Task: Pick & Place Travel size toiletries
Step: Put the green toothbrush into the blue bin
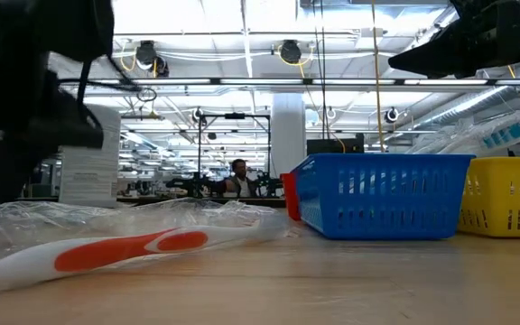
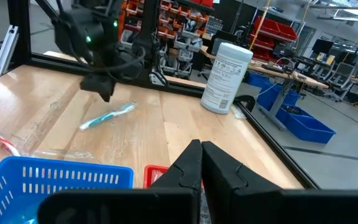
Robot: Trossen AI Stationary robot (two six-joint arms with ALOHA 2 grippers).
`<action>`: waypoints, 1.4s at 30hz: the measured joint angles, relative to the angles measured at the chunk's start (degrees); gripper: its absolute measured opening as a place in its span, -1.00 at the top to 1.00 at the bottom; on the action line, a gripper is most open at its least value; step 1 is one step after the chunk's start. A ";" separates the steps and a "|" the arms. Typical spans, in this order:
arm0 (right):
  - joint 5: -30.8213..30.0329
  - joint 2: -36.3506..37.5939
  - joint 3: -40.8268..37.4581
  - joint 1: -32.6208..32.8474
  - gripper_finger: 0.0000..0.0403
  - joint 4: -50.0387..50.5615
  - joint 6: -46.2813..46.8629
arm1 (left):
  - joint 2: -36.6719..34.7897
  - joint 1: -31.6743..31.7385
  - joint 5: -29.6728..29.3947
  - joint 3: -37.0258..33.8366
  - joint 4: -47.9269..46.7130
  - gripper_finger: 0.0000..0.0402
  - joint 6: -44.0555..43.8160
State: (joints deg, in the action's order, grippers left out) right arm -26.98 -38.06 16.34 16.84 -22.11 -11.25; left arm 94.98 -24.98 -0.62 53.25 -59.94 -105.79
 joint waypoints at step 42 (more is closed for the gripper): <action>0.00 0.02 0.04 0.00 1.00 -0.17 -0.23 | 4.31 14.35 -11.93 -3.78 39.66 0.43 43.25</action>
State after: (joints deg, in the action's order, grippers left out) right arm -26.98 -38.04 16.38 16.84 -22.27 -11.47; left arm 99.29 -10.63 -12.56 49.47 -20.27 -62.53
